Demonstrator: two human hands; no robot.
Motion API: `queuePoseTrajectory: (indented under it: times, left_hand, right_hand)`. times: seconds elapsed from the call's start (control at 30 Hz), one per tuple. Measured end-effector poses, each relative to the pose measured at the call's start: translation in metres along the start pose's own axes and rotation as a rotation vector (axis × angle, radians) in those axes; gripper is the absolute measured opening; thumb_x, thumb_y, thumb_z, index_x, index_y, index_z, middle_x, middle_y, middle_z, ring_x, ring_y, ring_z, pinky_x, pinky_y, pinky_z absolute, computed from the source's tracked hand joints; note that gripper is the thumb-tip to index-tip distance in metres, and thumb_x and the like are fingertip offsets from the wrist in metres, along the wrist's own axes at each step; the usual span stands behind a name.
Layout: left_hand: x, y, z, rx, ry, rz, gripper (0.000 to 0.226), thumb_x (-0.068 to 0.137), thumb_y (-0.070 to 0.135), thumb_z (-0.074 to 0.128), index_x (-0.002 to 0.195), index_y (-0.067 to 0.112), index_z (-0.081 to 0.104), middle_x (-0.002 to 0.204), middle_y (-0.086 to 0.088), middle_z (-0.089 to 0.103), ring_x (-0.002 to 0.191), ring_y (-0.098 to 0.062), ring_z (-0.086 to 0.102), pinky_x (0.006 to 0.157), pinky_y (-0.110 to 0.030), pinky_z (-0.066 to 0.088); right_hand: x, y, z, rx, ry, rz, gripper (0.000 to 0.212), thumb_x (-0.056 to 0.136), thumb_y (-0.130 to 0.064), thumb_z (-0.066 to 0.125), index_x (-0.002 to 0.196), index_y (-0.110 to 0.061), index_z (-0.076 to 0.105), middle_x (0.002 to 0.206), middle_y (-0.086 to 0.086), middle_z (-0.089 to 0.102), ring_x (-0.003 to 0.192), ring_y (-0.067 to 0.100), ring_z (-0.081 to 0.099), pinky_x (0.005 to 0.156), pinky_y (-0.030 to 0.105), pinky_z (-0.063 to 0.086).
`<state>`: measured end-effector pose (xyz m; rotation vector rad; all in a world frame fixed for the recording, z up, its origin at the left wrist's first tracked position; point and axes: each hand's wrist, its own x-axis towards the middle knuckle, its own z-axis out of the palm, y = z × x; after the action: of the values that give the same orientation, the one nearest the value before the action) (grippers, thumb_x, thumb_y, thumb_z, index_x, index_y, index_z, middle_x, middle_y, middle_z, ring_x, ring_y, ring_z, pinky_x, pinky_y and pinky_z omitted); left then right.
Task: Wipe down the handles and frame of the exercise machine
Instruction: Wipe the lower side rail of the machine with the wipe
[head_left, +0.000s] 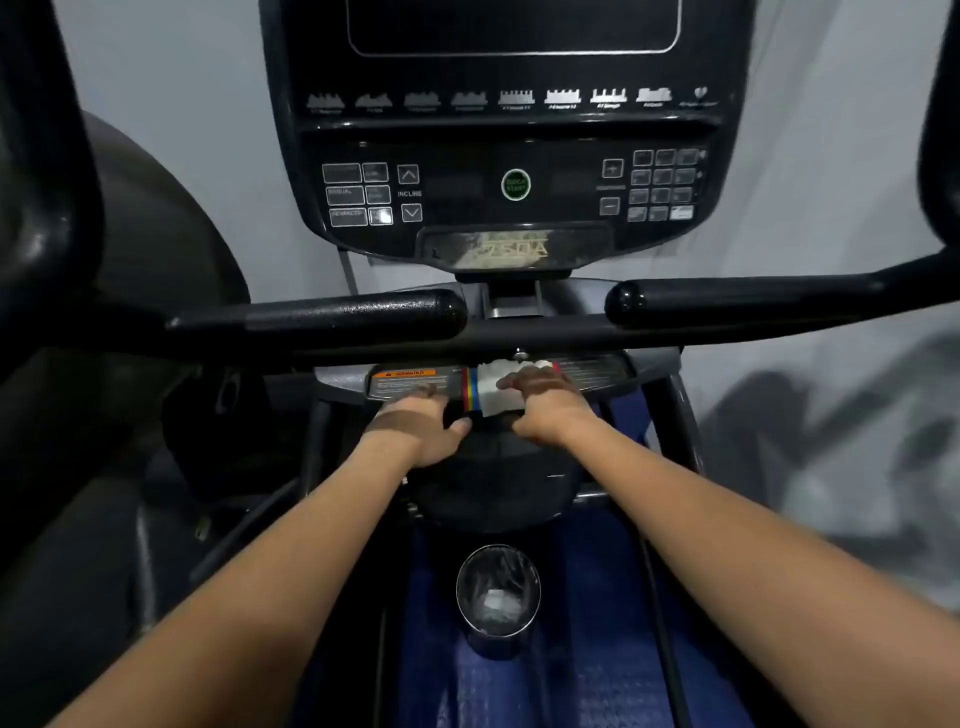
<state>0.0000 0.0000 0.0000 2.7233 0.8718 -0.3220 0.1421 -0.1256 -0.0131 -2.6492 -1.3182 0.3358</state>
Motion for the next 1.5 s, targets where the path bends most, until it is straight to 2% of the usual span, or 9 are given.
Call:
queuePoseTrajectory:
  times: [0.07,0.27,0.5,0.57,0.63,0.7,0.83,1.13,1.5]
  left_hand:
    - [0.008,-0.004,0.001,0.006,-0.005,-0.005,0.068,0.099,0.061,0.039,0.155,0.022,0.035,0.165,-0.007,0.024,0.148,-0.032,0.029,0.118,-0.042,0.031]
    - [0.019,-0.017,0.001,0.015,-0.024,-0.001,0.072,0.099,0.061,0.040,0.158,0.021,0.028,0.168,-0.002,0.017,0.152,-0.027,0.022,0.123,-0.039,0.023]
    - [0.008,-0.023,-0.008,0.019,-0.004,-0.002,0.068,0.101,0.056,0.041,0.158,0.022,0.028,0.167,-0.002,0.019,0.151,-0.027,0.024,0.121,-0.040,0.026]
    - [-0.002,-0.024,-0.011,0.034,-0.005,-0.004,0.066,0.101,0.054,0.043,0.157,0.021,0.031,0.167,-0.002,0.018,0.150,-0.031,0.026,0.120,-0.041,0.029]
    - [-0.013,-0.028,-0.013,0.078,0.002,0.000,0.065,0.100,0.053,0.045,0.156,0.021,0.033,0.165,-0.004,0.023,0.146,-0.032,0.033,0.116,-0.042,0.035]
    - [-0.030,-0.033,-0.015,0.108,0.000,-0.009,0.066,0.099,0.052,0.045,0.157,0.022,0.031,0.164,-0.005,0.026,0.145,-0.032,0.035,0.116,-0.042,0.035]
    - [-0.085,-0.044,-0.013,0.135,0.080,0.006,0.067,0.098,0.050,0.050,0.155,0.018,0.036,0.159,-0.007,0.036,0.142,-0.030,0.041,0.115,-0.042,0.034]
    - [-0.240,-0.045,0.000,0.176,0.152,0.043,0.061,0.097,0.049,0.052,0.148,0.016,0.046,0.151,-0.006,0.045,0.137,-0.029,0.047,0.109,-0.041,0.036]
    - [-0.436,-0.062,0.045,0.088,0.208,0.008,0.064,0.094,0.046,0.059,0.148,0.014,0.048,0.151,-0.014,0.047,0.138,-0.034,0.046,0.114,-0.046,0.038]
  right_hand:
    - [0.013,-0.004,0.003,-0.103,0.028,-0.028,0.053,0.092,-0.038,0.065,0.142,-0.035,0.048,0.149,-0.001,0.042,0.140,0.022,0.034,0.116,0.037,0.022]
    - [0.033,-0.007,0.024,-0.296,0.113,-0.096,0.029,0.099,-0.039,0.044,0.113,-0.032,0.068,0.124,0.002,0.061,0.117,0.026,0.052,0.099,0.038,0.035]
    - [0.024,-0.003,0.014,0.061,0.324,0.023,0.037,0.105,-0.033,0.037,0.109,-0.019,0.071,0.104,0.009,0.072,0.101,0.032,0.065,0.086,0.034,0.042]
    - [0.015,-0.005,0.010,0.186,0.323,0.068,0.043,0.105,-0.039,0.035,0.110,-0.017,0.071,0.109,0.011,0.071,0.102,0.033,0.064,0.084,0.033,0.046]
    - [0.002,-0.008,0.006,0.305,0.305,0.114,0.031,0.103,-0.036,0.043,0.119,-0.023,0.067,0.118,0.007,0.069,0.106,0.030,0.063,0.084,0.030,0.046]
    - [-0.019,-0.013,0.002,0.370,0.289,0.105,0.027,0.097,-0.023,0.051,0.117,-0.031,0.066,0.112,0.004,0.069,0.099,0.029,0.064,0.080,0.030,0.050]
    - [-0.073,-0.027,-0.003,0.382,0.294,0.011,0.016,0.096,-0.020,0.052,0.104,-0.023,0.066,0.091,0.001,0.066,0.086,0.027,0.063,0.073,0.037,0.052]
    - [-0.225,-0.090,-0.014,0.397,0.377,-0.123,0.021,0.098,-0.021,0.054,0.112,-0.022,0.070,0.106,0.000,0.072,0.100,0.020,0.064,0.088,0.036,0.052]
    - [-0.391,-0.166,0.015,0.388,0.327,-0.248,0.019,0.096,-0.022,0.057,0.106,-0.021,0.073,0.097,0.001,0.073,0.095,0.018,0.066,0.085,0.035,0.053]
